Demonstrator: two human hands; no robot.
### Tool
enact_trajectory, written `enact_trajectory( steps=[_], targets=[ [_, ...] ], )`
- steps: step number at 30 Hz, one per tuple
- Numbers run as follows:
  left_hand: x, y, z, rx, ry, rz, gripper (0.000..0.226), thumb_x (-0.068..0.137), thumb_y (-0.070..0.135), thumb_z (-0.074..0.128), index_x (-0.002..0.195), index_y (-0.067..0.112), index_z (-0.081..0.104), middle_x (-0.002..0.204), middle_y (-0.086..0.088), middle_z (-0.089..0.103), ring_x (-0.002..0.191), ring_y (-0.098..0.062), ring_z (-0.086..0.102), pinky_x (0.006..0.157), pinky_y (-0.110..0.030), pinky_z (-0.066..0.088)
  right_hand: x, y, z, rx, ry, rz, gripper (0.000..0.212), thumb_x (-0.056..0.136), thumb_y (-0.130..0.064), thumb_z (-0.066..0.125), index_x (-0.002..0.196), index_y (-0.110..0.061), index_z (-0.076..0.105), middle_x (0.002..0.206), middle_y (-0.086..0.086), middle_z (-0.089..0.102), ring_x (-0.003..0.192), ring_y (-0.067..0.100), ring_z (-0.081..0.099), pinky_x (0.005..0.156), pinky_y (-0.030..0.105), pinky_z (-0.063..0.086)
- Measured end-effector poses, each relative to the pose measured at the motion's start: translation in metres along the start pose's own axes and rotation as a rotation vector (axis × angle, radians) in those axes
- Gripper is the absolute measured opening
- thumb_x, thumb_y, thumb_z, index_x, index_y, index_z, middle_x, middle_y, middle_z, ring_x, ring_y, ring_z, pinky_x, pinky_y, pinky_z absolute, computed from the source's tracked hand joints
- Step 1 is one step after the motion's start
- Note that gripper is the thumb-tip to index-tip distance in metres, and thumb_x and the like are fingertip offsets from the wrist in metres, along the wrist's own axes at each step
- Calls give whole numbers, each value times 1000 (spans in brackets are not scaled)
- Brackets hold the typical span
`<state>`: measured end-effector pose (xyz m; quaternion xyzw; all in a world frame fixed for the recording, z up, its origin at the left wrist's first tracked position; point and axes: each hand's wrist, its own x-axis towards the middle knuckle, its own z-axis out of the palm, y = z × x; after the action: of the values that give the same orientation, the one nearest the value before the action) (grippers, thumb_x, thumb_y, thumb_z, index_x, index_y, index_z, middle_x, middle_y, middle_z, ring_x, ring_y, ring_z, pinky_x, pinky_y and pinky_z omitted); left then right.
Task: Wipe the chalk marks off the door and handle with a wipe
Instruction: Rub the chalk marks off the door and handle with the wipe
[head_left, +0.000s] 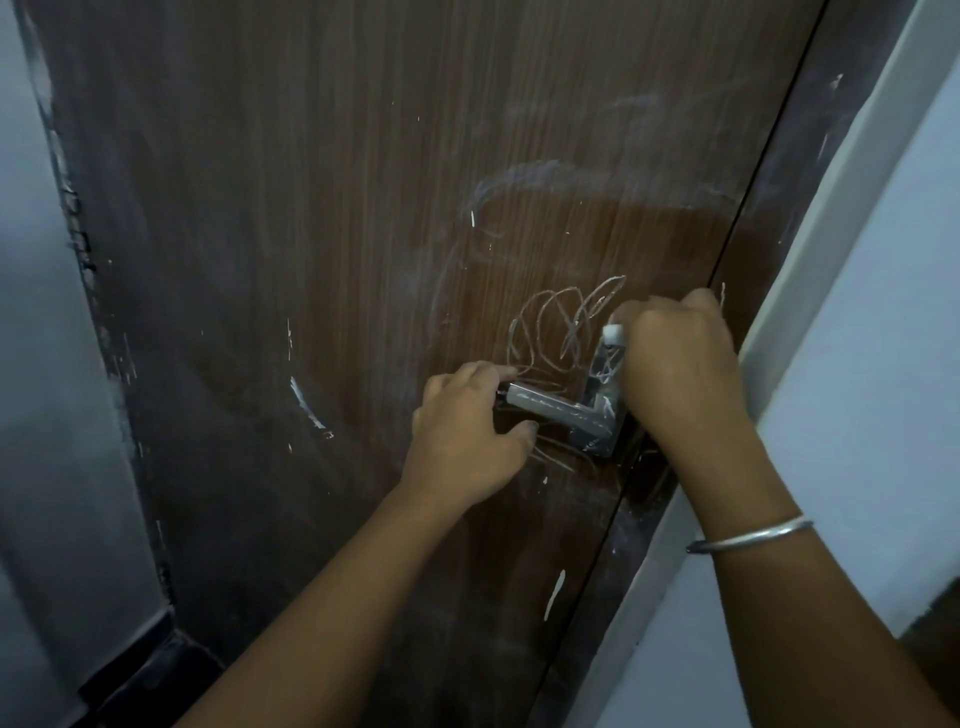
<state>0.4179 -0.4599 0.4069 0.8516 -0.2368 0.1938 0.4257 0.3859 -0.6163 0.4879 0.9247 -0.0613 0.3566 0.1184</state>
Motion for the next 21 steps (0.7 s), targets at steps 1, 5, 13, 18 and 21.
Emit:
enact_trajectory(
  steps=[1, 5, 13, 18, 21],
  targets=[
    [0, -1, 1, -1, -5, 0, 55, 79, 34, 64, 130, 27, 46, 131, 11, 46, 121, -15, 32, 101, -43, 35, -1, 4, 0, -1, 9, 39, 20, 84, 0, 58, 99, -11, 66, 92, 8, 65, 92, 31, 48, 76, 36, 43],
    [3, -5, 5, -5, 9, 8, 55, 77, 30, 66, 128, 26, 47, 129, 11, 47, 114, -10, 32, 97, -37, 35, -4, -5, 2, -9, 27, 20, 17, 84, -1, 56, 96, -9, 65, 92, 9, 63, 92, 29, 46, 71, 33, 38],
    [4, -8, 6, 25, 12, 19, 52, 75, 29, 64, 124, 30, 46, 105, 19, 46, 95, -6, 30, 78, -29, 35, -14, 6, 12, 111, 68, 199, 26, 82, 1, 57, 107, -6, 63, 104, 16, 62, 93, 34, 49, 74, 33, 34],
    [3, -5, 6, -13, 1, 16, 54, 76, 23, 64, 126, 27, 45, 105, 20, 42, 97, -7, 32, 77, -26, 34, -35, -8, 35, 554, 244, 467, 34, 83, 1, 55, 117, -4, 60, 110, 18, 61, 98, 34, 54, 74, 30, 39],
    [1, -3, 4, -25, -23, 21, 57, 75, 19, 64, 128, 26, 44, 100, 25, 39, 100, -8, 35, 80, -29, 38, -50, -16, 48, 703, 281, 573, 32, 88, -1, 50, 118, -6, 60, 111, 14, 62, 99, 29, 56, 76, 26, 38]
  ],
)
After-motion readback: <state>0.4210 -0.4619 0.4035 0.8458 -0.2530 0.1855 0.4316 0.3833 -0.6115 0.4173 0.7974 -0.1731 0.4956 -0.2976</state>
